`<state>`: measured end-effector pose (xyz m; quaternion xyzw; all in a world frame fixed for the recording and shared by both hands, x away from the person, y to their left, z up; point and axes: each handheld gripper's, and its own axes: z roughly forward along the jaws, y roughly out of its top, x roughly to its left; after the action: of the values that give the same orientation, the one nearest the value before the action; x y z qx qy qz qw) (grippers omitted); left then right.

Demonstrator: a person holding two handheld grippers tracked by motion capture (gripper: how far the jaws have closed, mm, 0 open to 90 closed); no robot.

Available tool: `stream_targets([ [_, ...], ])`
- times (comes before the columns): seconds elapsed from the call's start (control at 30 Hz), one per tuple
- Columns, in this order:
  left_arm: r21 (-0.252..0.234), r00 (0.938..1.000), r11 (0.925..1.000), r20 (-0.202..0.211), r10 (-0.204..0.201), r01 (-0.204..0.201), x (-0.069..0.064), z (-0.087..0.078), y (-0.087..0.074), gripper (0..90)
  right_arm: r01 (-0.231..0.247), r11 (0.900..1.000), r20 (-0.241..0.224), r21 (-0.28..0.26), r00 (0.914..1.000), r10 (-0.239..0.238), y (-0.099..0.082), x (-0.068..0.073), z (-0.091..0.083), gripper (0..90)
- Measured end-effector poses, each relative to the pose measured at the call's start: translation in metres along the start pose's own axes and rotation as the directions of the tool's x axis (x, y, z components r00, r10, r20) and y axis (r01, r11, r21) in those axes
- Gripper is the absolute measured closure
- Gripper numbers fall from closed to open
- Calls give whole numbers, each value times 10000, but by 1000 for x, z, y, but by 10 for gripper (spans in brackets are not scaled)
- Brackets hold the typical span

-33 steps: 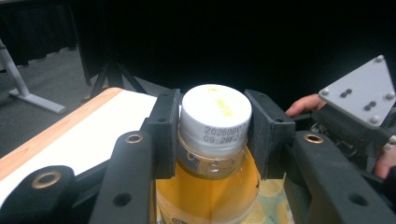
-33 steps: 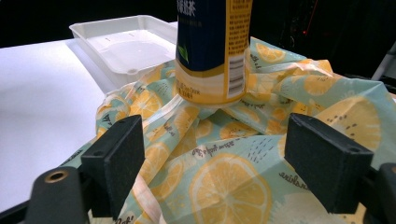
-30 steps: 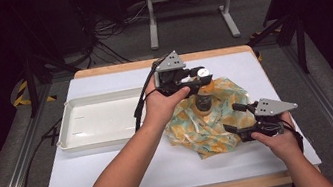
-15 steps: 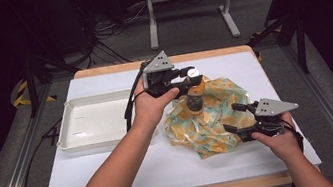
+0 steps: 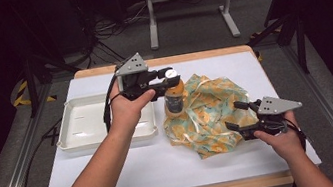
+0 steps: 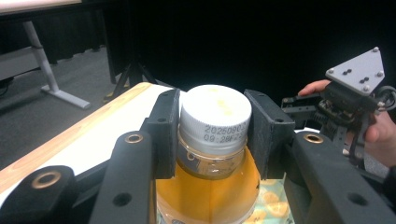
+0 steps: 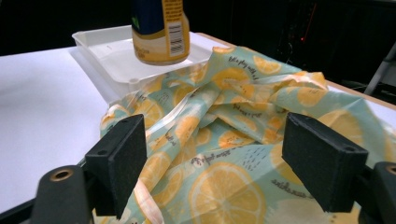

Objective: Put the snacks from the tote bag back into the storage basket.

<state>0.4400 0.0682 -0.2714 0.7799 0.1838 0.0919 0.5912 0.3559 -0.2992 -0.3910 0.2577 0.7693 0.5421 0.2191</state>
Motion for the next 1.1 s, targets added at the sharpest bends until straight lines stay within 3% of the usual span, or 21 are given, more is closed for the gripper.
stream_targets([
  [0.53, -234, 9995, 9996, -294, -152, 145, 21, -47, -4, 583, -87, 9998, 187, -188, 9998, 90, 4, -6, -11, 230],
  [0.97, -154, 9991, 9999, -413, -20, 13, 29, -72, -12, 583, -121, 9993, 215, -346, 9997, 129, 7, -8, -17, 233],
  [1.1, -140, 9987, 9998, -483, -158, 151, 35, -79, -18, 583, -125, 9992, 173, -373, 9998, 132, 8, -7, -18, 233],
])
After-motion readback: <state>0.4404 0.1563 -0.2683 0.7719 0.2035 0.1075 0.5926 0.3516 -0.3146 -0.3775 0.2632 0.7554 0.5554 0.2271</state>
